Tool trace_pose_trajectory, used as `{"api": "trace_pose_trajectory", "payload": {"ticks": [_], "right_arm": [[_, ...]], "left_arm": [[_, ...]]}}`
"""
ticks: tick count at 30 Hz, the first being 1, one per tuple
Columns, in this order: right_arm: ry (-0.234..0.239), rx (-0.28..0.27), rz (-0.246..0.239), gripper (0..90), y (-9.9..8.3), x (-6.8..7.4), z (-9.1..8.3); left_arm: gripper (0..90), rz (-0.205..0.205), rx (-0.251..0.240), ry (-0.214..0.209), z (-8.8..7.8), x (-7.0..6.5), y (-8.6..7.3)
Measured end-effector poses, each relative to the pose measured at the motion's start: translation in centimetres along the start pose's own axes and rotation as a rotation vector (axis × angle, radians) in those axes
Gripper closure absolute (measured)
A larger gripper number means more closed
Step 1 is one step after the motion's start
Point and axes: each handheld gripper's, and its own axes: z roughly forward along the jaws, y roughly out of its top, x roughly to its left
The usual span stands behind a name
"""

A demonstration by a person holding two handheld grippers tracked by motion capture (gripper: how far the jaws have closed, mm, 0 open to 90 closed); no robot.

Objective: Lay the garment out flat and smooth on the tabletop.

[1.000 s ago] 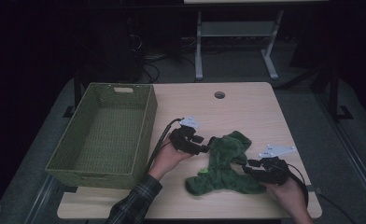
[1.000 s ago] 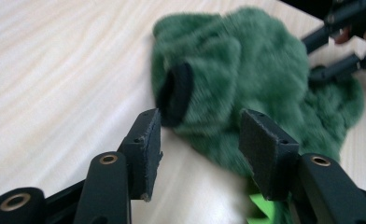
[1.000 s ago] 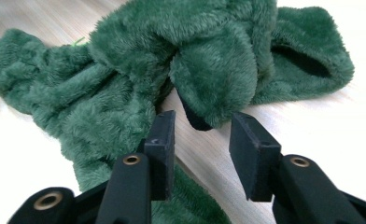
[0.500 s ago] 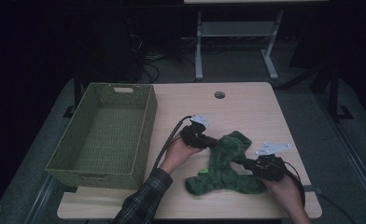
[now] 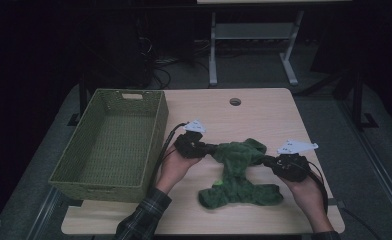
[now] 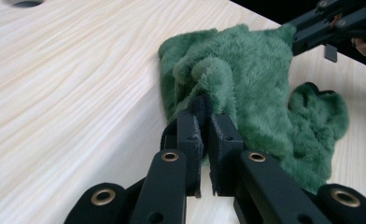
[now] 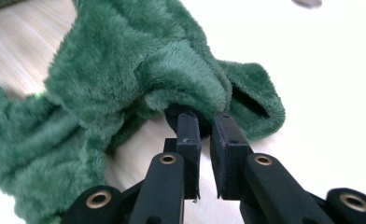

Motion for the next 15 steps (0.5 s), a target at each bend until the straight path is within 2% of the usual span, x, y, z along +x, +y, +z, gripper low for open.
{"api": "trace_pose_trajectory", "payload": {"ticks": [3,4,5,7,9,10,11,13,15], "right_arm": [[0.009,-0.011,-0.013,82.4,0.9,0.6,0.4],[0.009,-0.011,-0.013,82.4,0.9,0.6,0.4],[0.016,-0.002,-0.039,82.5,1.2,1.0,0.9],[0.021,0.002,-0.04,82.6,1.3,1.1,1.1],[0.036,0.025,-0.04,82.8,1.2,1.4,2.2],[0.036,0.025,-0.04,82.8,1.2,1.4,2.2],[0.048,0.048,-0.034,82.8,0.9,1.5,2.8],[0.054,0.061,-0.03,82.8,0.7,1.5,3.1],[0.065,0.081,-0.024,82.8,0.3,1.4,3.7]], "left_arm": [[84.3,-0.054,-0.01,0.041,-1.4,-0.1,-1.5],[84.3,-0.054,-0.01,0.041,-1.4,-0.1,-1.5],[84.4,-0.074,0.005,0.058,-1.6,-0.4,-2.4],[84.4,-0.074,0.02,0.066,-1.6,-0.6,-2.8],[84.5,-0.098,0.063,0.075,-1.1,-0.9,-4.3],[84.5,-0.098,0.063,0.075,-1.1,-0.9,-4.3],[84.5,-0.099,0.083,0.075,-0.9,-0.9,-4.8],[84.5,-0.122,0.105,0.066,-0.4,-0.8,-5.6],[84.5,-0.125,0.145,0.067,0.2,-0.8,-6.1]]}}
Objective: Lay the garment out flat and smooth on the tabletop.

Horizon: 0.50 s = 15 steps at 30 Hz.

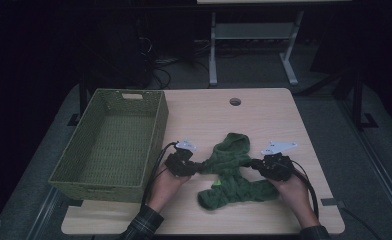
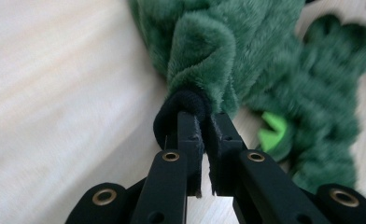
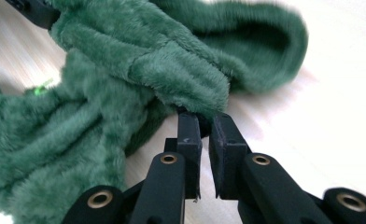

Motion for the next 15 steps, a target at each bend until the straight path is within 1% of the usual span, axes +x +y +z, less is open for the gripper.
{"api": "trace_pose_trajectory", "payload": {"ticks": [1,2,3,4,7,8,9,11,12,13,14,15], "right_arm": [[0.013,0.024,-0.002,82.8,-0.3,-0.1,0.5],[0.017,0.036,0.0,82.7,-0.4,0.0,0.8],[0.017,0.036,0.0,82.7,-0.4,0.0,0.8],[0.019,0.043,-0.002,82.7,-0.5,0.0,1.0],[0.028,0.067,0.0,82.7,-0.9,0.0,1.6],[0.033,0.079,0.001,82.3,-1.1,0.1,2.0],[0.033,0.079,0.001,82.3,-1.1,0.1,2.0],[0.034,0.085,0.002,81.0,-1.3,0.2,2.2],[0.03,0.083,-0.006,77.7,-1.3,0.2,2.1],[0.029,0.081,-0.003,76.1,-1.2,0.2,2.0],[0.024,0.072,-0.005,74.1,-1.2,0.2,1.9],[0.024,0.072,-0.005,74.1,-1.2,0.2,1.9]], "left_arm": [[84.6,-0.003,0.025,-0.006,0.5,0.0,-0.4],[84.6,0.002,0.035,-0.008,0.6,0.1,-0.5],[84.6,0.002,0.035,-0.008,0.6,0.1,-0.5],[84.6,-0.006,0.029,-0.005,0.8,-0.1,-0.6],[84.5,0.001,0.029,0.004,0.9,-0.1,-0.6],[84.1,0.0,0.031,0.002,0.9,-0.1,-0.6],[84.1,0.0,0.03,0.0,1.0,-0.1,-0.7],[80.8,0.007,0.025,-0.001,0.9,-0.1,-0.7],[77.6,0.011,0.021,-0.001,0.9,-0.2,-0.6],[74.2,0.023,0.017,-0.002,0.6,-0.3,-0.5],[71.9,0.023,0.017,-0.002,0.6,-0.3,-0.5],[71.9,0.023,0.004,0.006,0.4,-0.5,-0.4]]}}
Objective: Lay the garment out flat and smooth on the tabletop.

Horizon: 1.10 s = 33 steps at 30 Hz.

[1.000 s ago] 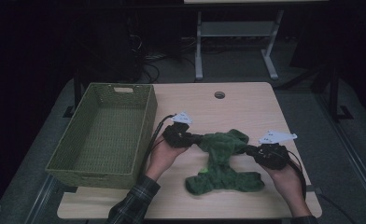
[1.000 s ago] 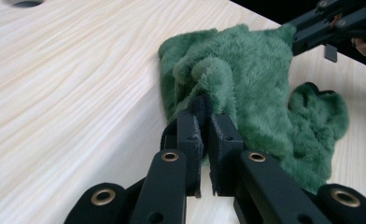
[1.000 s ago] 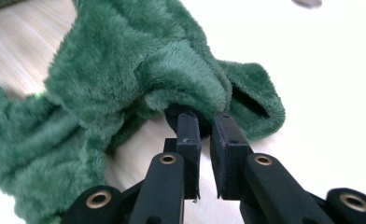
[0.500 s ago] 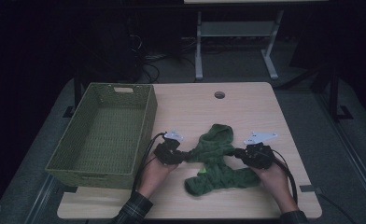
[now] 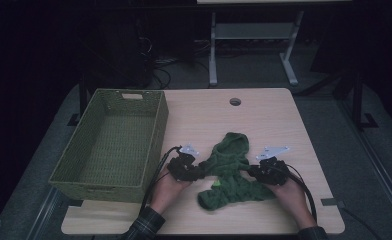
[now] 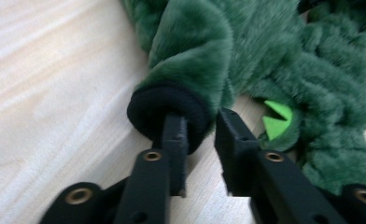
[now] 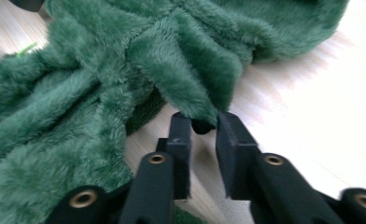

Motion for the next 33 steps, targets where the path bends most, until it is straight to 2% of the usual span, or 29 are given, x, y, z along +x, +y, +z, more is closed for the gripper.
{"api": "trace_pose_trajectory", "payload": {"ticks": [1,2,3,6,7,8,9,12,17,21,25,26,28,29,30,31,33], "right_arm": [[-0.005,-0.011,0.007,70.0,0.0,-0.1,-0.5],[-0.005,-0.011,0.007,70.0,0.0,-0.1,-0.5],[-0.013,-0.023,0.006,67.8,0.1,-0.3,-1.1],[-0.018,-0.046,0.019,66.4,0.2,-0.6,-1.9],[-0.022,-0.062,0.035,65.1,0.4,-1.1,-2.7],[-0.022,-0.062,0.035,65.1,0.4,-1.1,-2.7],[-0.028,-0.093,0.039,64.8,0.7,-1.4,-3.5],[-0.028,-0.119,0.051,64.1,1.1,-1.9,-4.3],[-0.039,-0.137,0.059,64.0,1.8,-2.3,-4.7],[-0.038,-0.134,0.068,63.2,3.4,-2.9,-4.0],[-0.036,-0.131,0.09,62.2,4.6,-3.5,-2.8],[-0.036,-0.131,0.09,62.2,4.6,-3.5,-2.8],[-0.043,-0.119,0.104,59.2,5.4,-4.1,-1.6],[-0.043,-0.119,0.104,59.2,5.4,-4.1,-1.6],[-0.047,-0.108,0.126,58.4,5.6,-4.2,-1.3],[-0.059,-0.111,0.119,58.2,5.7,-4.4,-0.8],[-0.077,-0.095,0.145,54.3,5.8,-4.9,0.5]], "left_arm": [[65.5,0.017,-0.011,0.007,-0.5,-0.1,0.3],[64.6,0.017,-0.011,0.007,-0.5,-0.1,0.3],[63.4,0.002,-0.034,0.006,-0.9,-0.3,0.5],[62.0,0.014,-0.064,0.005,-1.9,-0.5,1.1],[61.0,0.022,-0.088,0.003,-2.5,-0.6,1.6],[60.8,0.022,-0.088,0.003,-2.5,-0.6,1.6],[60.1,0.027,-0.102,0.003,-2.9,-0.7,2.1],[58.4,0.038,-0.101,0.004,-3.0,-0.6,2.9],[56.2,0.063,-0.105,0.024,-3.1,-0.7,4.8],[54.4,0.079,-0.114,0.04,-3.0,-0.2,6.6],[53.1,0.079,-0.109,0.058,-1.8,1.0,8.6],[52.9,0.079,-0.109,0.058,-1.8,1.0,8.6],[51.5,0.068,-0.101,0.065,-0.5,1.8,9.5],[51.1,0.068,-0.101,0.065,-0.5,1.8,9.5],[51.1,0.07,-0.093,0.063,0.0,2.1,9.7],[51.0,0.065,-0.084,0.065,0.5,2.3,9.9],[49.6,0.048,-0.07,0.069,1.9,2.9,10.1]]}}
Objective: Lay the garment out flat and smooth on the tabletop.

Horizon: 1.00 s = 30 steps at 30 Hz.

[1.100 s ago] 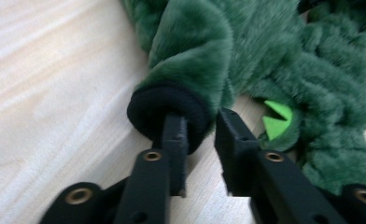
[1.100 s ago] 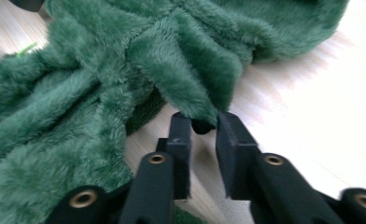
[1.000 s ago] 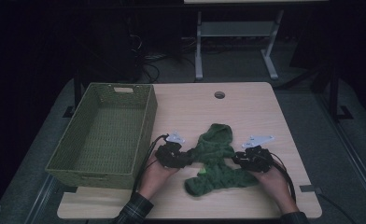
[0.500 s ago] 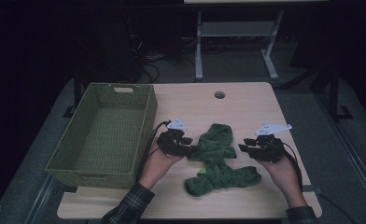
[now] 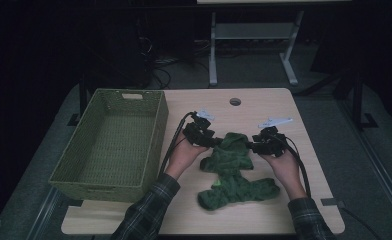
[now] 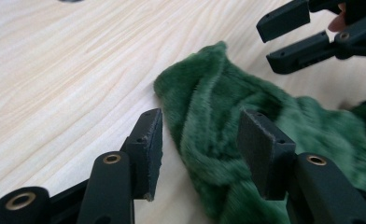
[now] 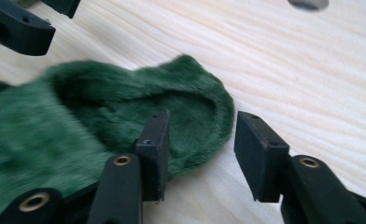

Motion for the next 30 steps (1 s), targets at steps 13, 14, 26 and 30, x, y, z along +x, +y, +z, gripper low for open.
{"api": "trace_pose_trajectory", "payload": {"ticks": [13,14,26,30], "right_arm": [[-0.014,0.086,0.045,45.4,-1.2,-0.1,3.3],[-0.018,0.107,0.041,46.0,-1.4,0.1,3.5],[-0.019,0.112,0.013,69.6,-2.3,0.3,3.4],[-0.011,0.117,0.0,84.0,-2.3,0.4,3.3]], "left_arm": [[47.1,-0.002,0.122,-0.007,3.3,0.6,-1.7],[47.4,0.0,0.129,-0.004,3.3,0.6,-1.9],[71.4,0.014,0.172,0.011,2.4,1.3,-3.3],[82.2,0.013,0.14,0.031,1.8,1.4,-3.4]]}}
